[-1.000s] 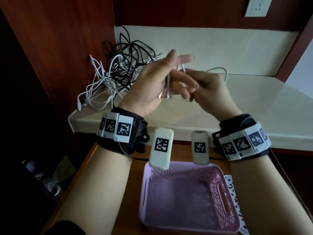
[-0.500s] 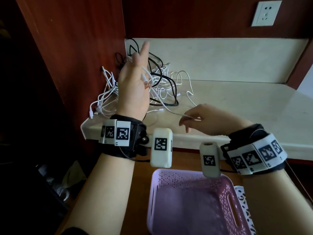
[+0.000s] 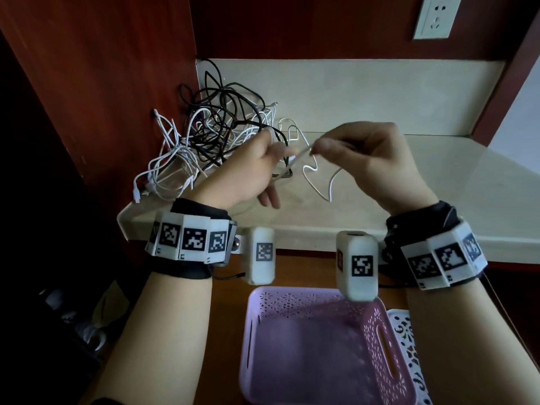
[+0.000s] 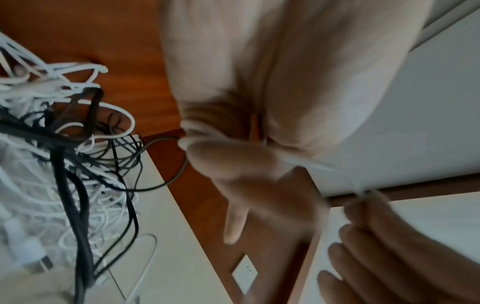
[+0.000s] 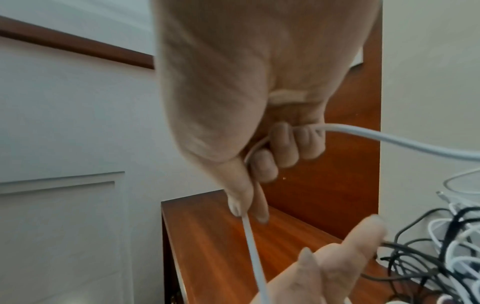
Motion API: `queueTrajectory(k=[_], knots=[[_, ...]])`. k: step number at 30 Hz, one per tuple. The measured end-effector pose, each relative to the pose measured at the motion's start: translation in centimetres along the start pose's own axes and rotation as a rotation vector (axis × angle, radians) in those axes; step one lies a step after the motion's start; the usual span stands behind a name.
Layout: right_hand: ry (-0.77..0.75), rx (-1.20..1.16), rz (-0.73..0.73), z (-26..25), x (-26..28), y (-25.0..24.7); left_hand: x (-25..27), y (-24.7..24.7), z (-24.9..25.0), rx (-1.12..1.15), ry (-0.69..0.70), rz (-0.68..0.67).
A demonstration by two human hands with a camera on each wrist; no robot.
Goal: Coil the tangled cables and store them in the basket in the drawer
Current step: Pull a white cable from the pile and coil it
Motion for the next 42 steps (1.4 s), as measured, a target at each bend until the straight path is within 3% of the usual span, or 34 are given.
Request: queueTrajectory(k=[3,7,11,14,18,22,27,31,35,38,40,42], knots=[[-0.001,0.012,0.231,0.5,-0.3,-1.1,0.9,0.8,1.3,-0.045,0.003,-0.090],[0.022,0.020,0.310,1.0,-0.4,-1.6,2.1,1.5,3.0,0.053,0.050,-0.257],[0.021,-0.040,0.292,1.4,-0.5,-1.1,2.2,2.0,2.8,0.109,0.045,-0.373],[0.053,-0.138,0.304,2.2,-0.5,-0.7,2.1,1.9,2.7,0.195,0.086,-0.384],[0.034,-0.192,0.064,2.9,-0.5,0.9,2.1,1.2,3.5,0.463,0.218,-0.434],[0.122,-0.119,-0.241,4.7,-0.2,3.0,1.5,-0.2,3.8,0.843,0.370,-0.291],[0.193,0.068,-0.511,5.6,0.9,5.1,1.0,-2.4,3.1,1.000,0.412,0.173],[0.215,0.093,-0.474,4.2,0.9,4.8,0.7,-3.1,2.2,0.915,0.427,0.290],[0.138,0.091,-0.432,3.0,0.8,3.8,-0.1,-3.4,0.4,0.897,0.323,0.409],[0.111,0.076,-0.373,2.5,0.6,2.8,-0.6,-3.0,-0.6,0.686,0.262,0.481],[0.019,0.075,-0.343,1.8,0.5,2.4,-0.8,-2.2,-0.6,0.464,0.264,0.442],[-0.053,0.092,-0.306,1.2,0.4,2.0,-0.8,-0.9,0.1,0.262,0.291,0.317]])
Point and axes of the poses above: each hand's wrist, its own x-axis away from the middle knuckle, its own y-axis out of the palm, z = x × y, the point moved 4 cm from there along -x, towards the middle knuckle, and after that the axes turned 5 degrees about x, right-handed, at the moved point
